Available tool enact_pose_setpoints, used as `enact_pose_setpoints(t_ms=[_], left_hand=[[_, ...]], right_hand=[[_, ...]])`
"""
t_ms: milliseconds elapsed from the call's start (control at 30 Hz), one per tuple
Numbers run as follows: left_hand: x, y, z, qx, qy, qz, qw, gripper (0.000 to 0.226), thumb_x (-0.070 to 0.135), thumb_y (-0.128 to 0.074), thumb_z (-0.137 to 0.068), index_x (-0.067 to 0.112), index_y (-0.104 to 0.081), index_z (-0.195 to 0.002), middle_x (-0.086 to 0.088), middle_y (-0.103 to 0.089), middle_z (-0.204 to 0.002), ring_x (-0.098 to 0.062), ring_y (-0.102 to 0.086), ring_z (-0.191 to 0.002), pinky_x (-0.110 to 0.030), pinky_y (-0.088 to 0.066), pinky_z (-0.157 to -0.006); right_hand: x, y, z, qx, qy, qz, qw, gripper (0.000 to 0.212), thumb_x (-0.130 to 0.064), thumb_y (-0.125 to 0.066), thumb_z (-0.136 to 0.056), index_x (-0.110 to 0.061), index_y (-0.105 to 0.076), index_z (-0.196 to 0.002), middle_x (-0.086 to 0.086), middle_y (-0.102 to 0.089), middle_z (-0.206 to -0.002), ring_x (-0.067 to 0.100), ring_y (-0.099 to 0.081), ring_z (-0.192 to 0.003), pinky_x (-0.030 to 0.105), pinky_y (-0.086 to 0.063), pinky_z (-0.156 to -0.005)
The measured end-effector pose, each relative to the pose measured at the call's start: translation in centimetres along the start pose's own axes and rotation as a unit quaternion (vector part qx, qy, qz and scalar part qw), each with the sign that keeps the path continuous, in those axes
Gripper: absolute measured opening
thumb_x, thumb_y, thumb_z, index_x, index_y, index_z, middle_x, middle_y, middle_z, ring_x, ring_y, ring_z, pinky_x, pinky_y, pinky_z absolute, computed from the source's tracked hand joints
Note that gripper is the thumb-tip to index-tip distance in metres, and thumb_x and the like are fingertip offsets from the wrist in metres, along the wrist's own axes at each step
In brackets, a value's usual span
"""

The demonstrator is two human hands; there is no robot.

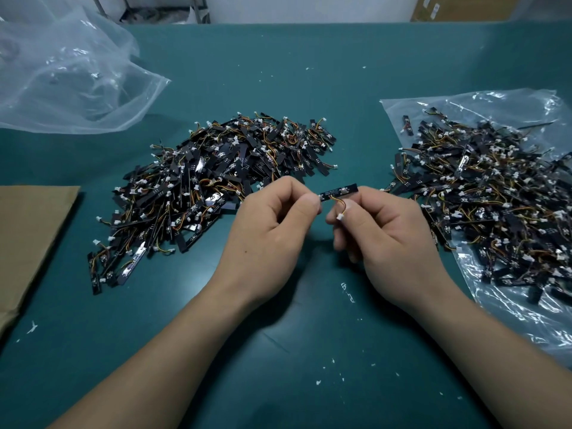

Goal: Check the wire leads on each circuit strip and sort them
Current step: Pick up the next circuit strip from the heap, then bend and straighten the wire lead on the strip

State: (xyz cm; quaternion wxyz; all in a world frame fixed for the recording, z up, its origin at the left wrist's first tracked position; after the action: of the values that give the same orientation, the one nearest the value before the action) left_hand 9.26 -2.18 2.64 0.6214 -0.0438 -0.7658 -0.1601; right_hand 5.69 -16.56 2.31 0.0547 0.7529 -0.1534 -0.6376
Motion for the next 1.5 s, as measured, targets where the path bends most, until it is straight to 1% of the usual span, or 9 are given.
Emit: enact_pose_setpoints(t_ms=[167, 367, 467, 667, 833, 1033, 1133, 1233, 1500], left_hand=[[0.5, -0.4, 0.1, -0.024, -0.020, -0.014, 0.999, 0.028, 0.022, -0.057, -0.094, 0.011, -0.055, -0.068, 0.010, -0.044, -0.056, -0.009, -0.038, -0.055, -0.027, -0.035, -0.053], [0.7, -0.3, 0.1, -0.015, -0.027, -0.025, 0.999, 0.030, 0.020, -0.056, -0.093, 0.005, -0.051, -0.068, 0.008, -0.041, -0.055, -0.009, -0.036, -0.054, -0.025, -0.033, -0.051], [0.9, 0.0, 0.1, 0.004, -0.036, -0.030, 0.999, 0.031, 0.018, -0.056, -0.092, 0.009, -0.047, -0.064, 0.012, -0.038, -0.055, -0.006, -0.034, -0.053, -0.020, -0.031, -0.051], [1.0, 0.1, 0.1, 0.004, -0.041, -0.032, 0.999, 0.030, 0.017, -0.054, -0.092, 0.010, -0.046, -0.064, 0.012, -0.037, -0.057, -0.005, -0.033, -0.055, -0.019, -0.030, -0.052], [1.3, -0.2, 0.3, -0.013, -0.052, -0.030, 0.998, 0.026, 0.018, -0.057, -0.093, 0.008, -0.053, -0.069, 0.011, -0.040, -0.058, -0.006, -0.035, -0.056, -0.020, -0.031, -0.053], [1.4, -0.4, 0.4, -0.026, -0.056, -0.033, 0.998, 0.025, 0.012, -0.056, -0.090, 0.012, -0.049, -0.065, 0.013, -0.038, -0.053, -0.003, -0.033, -0.052, -0.018, -0.029, -0.051], [1.3, -0.4, 0.4, -0.016, -0.051, -0.050, 0.997, 0.025, 0.015, -0.056, -0.089, 0.011, -0.050, -0.066, 0.013, -0.038, -0.053, -0.004, -0.034, -0.052, -0.018, -0.029, -0.052], [1.4, -0.2, 0.3, -0.012, -0.056, -0.045, 0.997, 0.028, 0.014, -0.055, -0.090, 0.017, -0.048, -0.064, 0.013, -0.038, -0.053, -0.004, -0.033, -0.053, -0.019, -0.028, -0.052], [1.3, -0.3, 0.2, -0.013, -0.046, -0.043, 0.998, 0.028, 0.016, -0.057, -0.091, 0.011, -0.049, -0.065, 0.012, -0.037, -0.054, -0.004, -0.033, -0.053, -0.018, -0.029, -0.052]], right_hand=[[0.1, 0.0, 0.0, -0.010, -0.014, -0.077, 0.997, 0.042, -0.046, -0.046, -0.094, -0.013, -0.069, -0.082, 0.004, -0.065, -0.062, 0.013, -0.052, -0.047, 0.019, -0.040, -0.048], [0.2, -0.1, -0.1, -0.013, -0.020, -0.053, 0.998, 0.040, -0.046, -0.052, -0.091, -0.012, -0.066, -0.076, 0.001, -0.063, -0.057, 0.012, -0.051, -0.047, 0.023, -0.043, -0.047], [0.1, -0.2, -0.1, -0.022, -0.021, -0.057, 0.998, 0.040, -0.047, -0.053, -0.092, -0.013, -0.067, -0.077, 0.000, -0.064, -0.058, 0.011, -0.051, -0.048, 0.023, -0.043, -0.048], [0.3, -0.4, -0.3, -0.034, -0.033, -0.060, 0.997, 0.028, -0.030, -0.056, -0.097, -0.013, -0.068, -0.078, -0.001, -0.065, -0.059, 0.008, -0.050, -0.048, 0.019, -0.041, -0.048], [0.1, 0.2, -0.3, -0.006, -0.026, -0.085, 0.996, 0.029, -0.026, -0.056, -0.096, -0.013, -0.070, -0.073, 0.001, -0.064, -0.059, 0.008, -0.050, -0.047, 0.017, -0.040, -0.046], [0.0, -0.4, -0.3, -0.040, -0.030, -0.098, 0.994, 0.033, -0.023, -0.055, -0.096, -0.014, -0.067, -0.067, 0.003, -0.065, -0.060, 0.006, -0.053, -0.048, 0.014, -0.041, -0.048], [0.1, -0.1, -0.3, -0.028, -0.030, -0.091, 0.995, 0.029, -0.029, -0.061, -0.093, -0.012, -0.070, -0.071, 0.004, -0.066, -0.059, 0.008, -0.052, -0.047, 0.018, -0.041, -0.046], [0.0, -0.1, -0.2, -0.030, -0.017, -0.087, 0.996, 0.034, -0.039, -0.057, -0.092, -0.012, -0.071, -0.077, 0.003, -0.066, -0.059, 0.008, -0.052, -0.047, 0.018, -0.042, -0.047], [0.0, 0.3, -0.2, 0.008, -0.009, -0.070, 0.997, 0.032, -0.039, -0.057, -0.091, -0.012, -0.072, -0.080, 0.002, -0.069, -0.064, 0.010, -0.051, -0.047, 0.022, -0.043, -0.047]])
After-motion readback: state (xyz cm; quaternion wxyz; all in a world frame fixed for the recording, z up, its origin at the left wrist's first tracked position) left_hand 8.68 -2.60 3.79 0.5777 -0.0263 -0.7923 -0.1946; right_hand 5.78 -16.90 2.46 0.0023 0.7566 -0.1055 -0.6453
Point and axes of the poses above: each hand's wrist, its own z-axis away from the middle knuckle, its own y-axis out of the back of the hand, x = y × z, the point moved 9 cm from there along -z, towards the middle knuckle
